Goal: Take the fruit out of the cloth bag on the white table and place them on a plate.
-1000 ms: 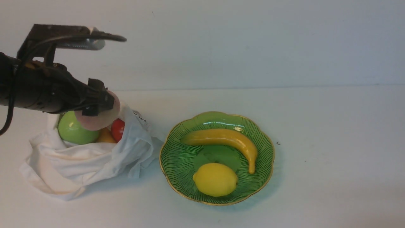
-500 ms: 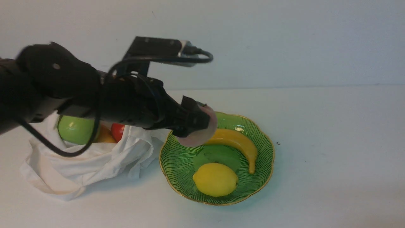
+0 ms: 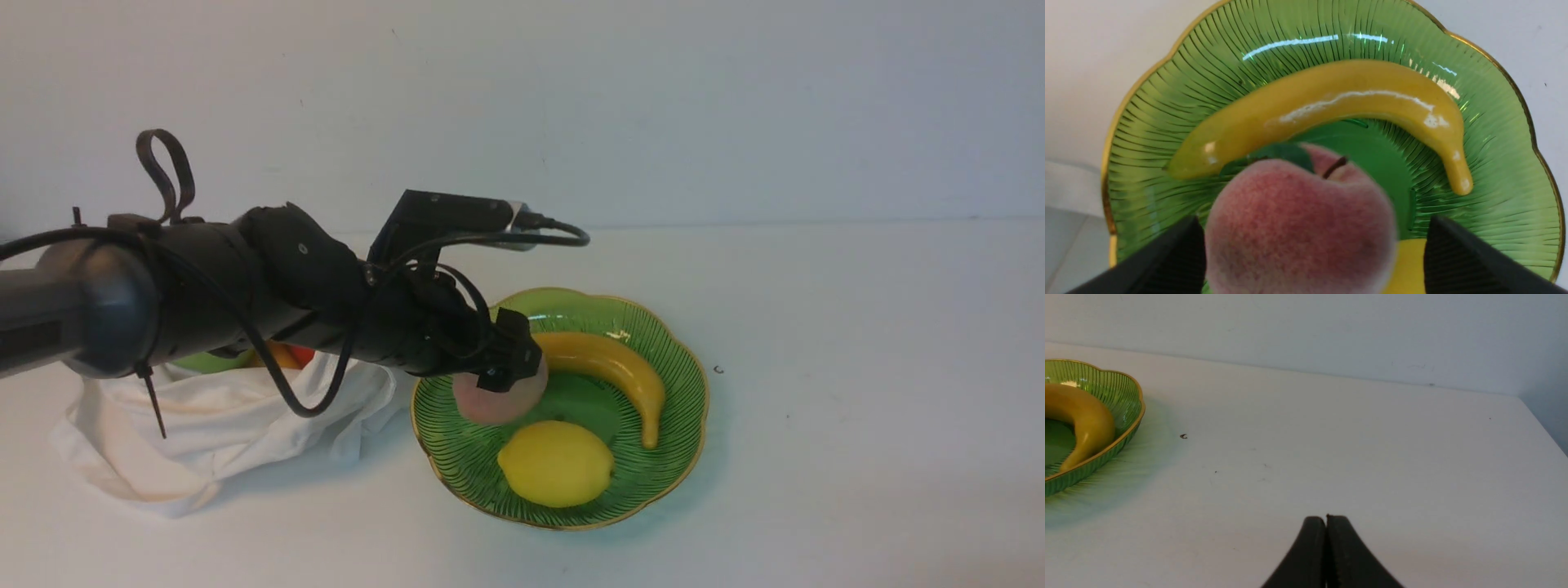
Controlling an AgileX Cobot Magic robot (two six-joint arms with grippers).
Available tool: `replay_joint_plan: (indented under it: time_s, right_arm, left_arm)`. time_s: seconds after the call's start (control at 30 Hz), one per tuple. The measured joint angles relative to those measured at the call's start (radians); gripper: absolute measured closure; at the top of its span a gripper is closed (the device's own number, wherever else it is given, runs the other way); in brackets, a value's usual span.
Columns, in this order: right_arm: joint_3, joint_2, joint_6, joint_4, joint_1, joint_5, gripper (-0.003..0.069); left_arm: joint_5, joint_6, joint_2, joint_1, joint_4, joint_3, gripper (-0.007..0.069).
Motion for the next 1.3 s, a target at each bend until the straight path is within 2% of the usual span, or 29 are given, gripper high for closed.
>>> replay_joint_plan:
  time_s: [0.2,0.3,0.4,0.5,0.53,0.57,0.63,0.73,0.9,1.3]
  right_arm:
    - [0.0,0.0,0.0,0.0,0.0,0.0,0.0671]
    - [0.0,0.0,0.0,0.0,0.0,0.0,0.0671]
    - [0.0,0.0,0.0,0.0,0.0,0.0,0.0671]
    - [0.0,0.0,0.0,0.0,0.0,0.0,0.0671]
    - [0.0,0.0,0.0,0.0,0.0,0.0,0.0671]
    - [0.0,0.0,0.0,0.0,0.0,0.0,0.0671]
    - [0.0,0.0,0.001,0.0,0.0,0.0,0.0671]
    - [0.0,0.0,0.001,0.0,0.0,0.0,0.0671]
    - [0.0,0.0,0.001,0.0,0.0,0.0,0.0671]
    - [0.0,0.0,0.0,0.0,0.0,0.0,0.0671]
  left_arm:
    - [0.001,0.003,-0.039,0.0,0.0,0.0,-0.0059]
    - [0.01,0.003,-0.077,0.003,0.0,0.0,-0.0037]
    - [0.05,0.003,-0.189,0.019,0.013,0.0,0.0111]
    - [0.094,-0.017,-0.336,0.026,0.063,0.0,0.037]
    - [0.114,-0.032,-0.4,0.026,0.08,0.0,0.048]
    - [0.136,-0.044,-0.453,0.026,0.093,0.0,0.0542]
    - [0.17,-0.056,-0.535,0.026,0.101,0.0,0.0595]
    - [0.207,-0.067,-0.678,0.026,0.127,0.0,0.0627]
    - [0.243,-0.068,-0.851,0.026,0.155,0.0,0.0632]
    - [0.291,-0.068,-1.023,0.026,0.158,0.0,0.0632]
